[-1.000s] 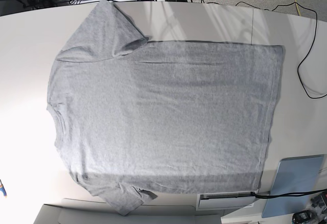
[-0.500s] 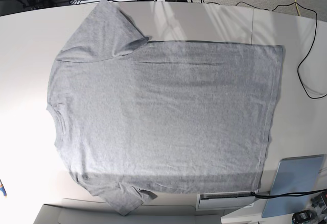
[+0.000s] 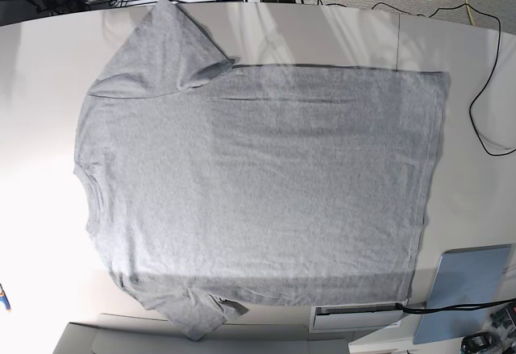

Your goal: Fold the T-shirt properly

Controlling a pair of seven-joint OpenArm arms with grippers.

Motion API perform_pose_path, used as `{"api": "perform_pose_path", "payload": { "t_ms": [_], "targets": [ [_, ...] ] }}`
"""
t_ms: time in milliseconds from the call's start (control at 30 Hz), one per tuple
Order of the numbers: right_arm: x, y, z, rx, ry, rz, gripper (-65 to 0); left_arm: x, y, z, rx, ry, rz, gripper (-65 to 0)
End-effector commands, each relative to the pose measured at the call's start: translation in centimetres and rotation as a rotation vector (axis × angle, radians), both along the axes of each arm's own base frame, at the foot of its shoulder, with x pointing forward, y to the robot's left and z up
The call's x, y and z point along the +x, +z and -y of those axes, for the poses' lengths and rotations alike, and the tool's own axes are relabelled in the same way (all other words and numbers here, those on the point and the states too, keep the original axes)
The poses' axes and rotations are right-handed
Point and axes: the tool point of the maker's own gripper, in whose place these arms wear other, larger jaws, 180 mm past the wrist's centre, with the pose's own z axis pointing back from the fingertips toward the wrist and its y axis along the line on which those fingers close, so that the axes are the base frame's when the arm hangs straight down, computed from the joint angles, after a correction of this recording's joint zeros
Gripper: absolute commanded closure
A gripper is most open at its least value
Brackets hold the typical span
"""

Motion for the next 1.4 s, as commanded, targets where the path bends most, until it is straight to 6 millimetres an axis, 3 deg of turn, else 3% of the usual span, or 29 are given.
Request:
{"api": "perform_pose_path", "payload": {
  "t_ms": [0, 100, 200, 300, 433, 533, 667, 1067, 1200, 1367],
  "targets": [
    [1.2, 1.6, 0.1, -0.009, 0.019, 0.047, -28.7, 1.0, 1.8, 0.0, 0.008, -0.031, 0.059, -14.0],
    [4.0, 4.5, 0.9, -0.089, 0.071, 0.129, -28.7, 2.7, 4.3, -0.1, 0.083, -0.158, 0.127, -14.0],
    [6.8, 7.1, 1.3, -0.165, 0.136, 0.213, -28.7, 4.3, 5.1, -0.8, 0.182, -0.259, 0.163, -14.2],
    [9.2, 9.1, 1.1, -0.238, 0.243, 0.278, -28.7, 6.3, 5.1, -1.4, 0.263, -0.337, 0.209, -22.0],
    [11.8, 10.0, 1.4, -0.309, 0.355, 0.338, -28.7, 8.6, 3.7, -1.4, 0.340, -0.447, 0.225, -36.6],
    [13.1, 10.2, 1.9, -0.350, 0.392, 0.351, -28.8, 9.1, 1.1, -1.3, 0.350, -0.525, 0.187, -37.8],
    [13.9, 10.4, 2.8, -0.398, 0.390, 0.345, -28.8, 11.4, -0.9, -2.7, 0.437, -0.549, 0.221, -37.8],
    [14.2, 10.5, 2.4, -0.383, 0.396, 0.369, -28.7, 15.8, -6.0, -7.8, 0.590, -0.639, 0.117, -37.8],
    [14.7, 10.8, 3.0, -0.442, 0.422, 0.379, -28.7, 16.5, -6.9, -9.6, 0.593, -0.654, 0.097, -37.8],
    [15.1, 10.9, 3.1, -0.459, 0.432, 0.393, -28.7, 16.1, -8.1, -9.9, 0.557, -0.695, 0.071, -37.5]
  ]
}}
